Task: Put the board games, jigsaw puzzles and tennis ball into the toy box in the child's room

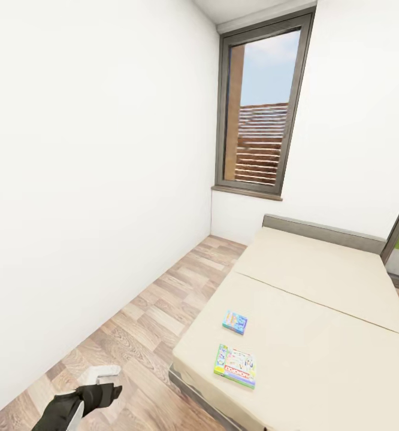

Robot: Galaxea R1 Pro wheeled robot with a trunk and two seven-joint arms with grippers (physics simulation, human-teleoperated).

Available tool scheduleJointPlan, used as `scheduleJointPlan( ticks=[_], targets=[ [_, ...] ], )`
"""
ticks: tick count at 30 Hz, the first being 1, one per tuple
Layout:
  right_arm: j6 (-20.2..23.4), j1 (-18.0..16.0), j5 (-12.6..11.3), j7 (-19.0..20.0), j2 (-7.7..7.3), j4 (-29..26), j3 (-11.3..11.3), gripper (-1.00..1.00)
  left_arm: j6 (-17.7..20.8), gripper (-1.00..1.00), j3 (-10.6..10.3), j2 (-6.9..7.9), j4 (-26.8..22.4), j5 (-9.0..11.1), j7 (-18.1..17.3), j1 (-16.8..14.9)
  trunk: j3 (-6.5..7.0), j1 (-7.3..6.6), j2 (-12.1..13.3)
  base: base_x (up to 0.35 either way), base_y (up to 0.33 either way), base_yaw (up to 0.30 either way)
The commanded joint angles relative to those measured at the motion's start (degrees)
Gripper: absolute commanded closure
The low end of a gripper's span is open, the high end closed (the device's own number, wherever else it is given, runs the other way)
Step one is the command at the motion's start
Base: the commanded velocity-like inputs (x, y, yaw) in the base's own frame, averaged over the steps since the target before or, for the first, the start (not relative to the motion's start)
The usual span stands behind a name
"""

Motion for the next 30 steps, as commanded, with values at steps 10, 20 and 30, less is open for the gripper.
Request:
scheduleJointPlan(
  ticks=[10, 20, 30],
  targets=[
    [0.42, 0.00, -2.94, -0.02, -0.07, -0.09, -0.14, -1.00, 5.05, -1.00, -0.40, -0.17, -2.41, -0.12, -0.37, -0.97, -0.09, 0.04, -0.10, 0.000, 0.000, -0.124],
    [0.05, 0.00, -3.21, -0.03, -0.25, -0.04, -1.24, -1.00, 5.51, -1.00, -0.56, -0.20, -2.91, -0.14, -0.41, -1.05, -0.09, 0.04, -0.10, 0.000, 0.000, -0.265],
    [-0.22, 0.00, -3.27, -0.14, -0.25, 0.76, -1.59, -1.00, 5.64, -1.00, -0.28, -0.06, -2.97, -0.14, -0.39, -1.06, -0.09, 0.04, -0.10, 0.000, 0.110, -0.279]
  ],
)
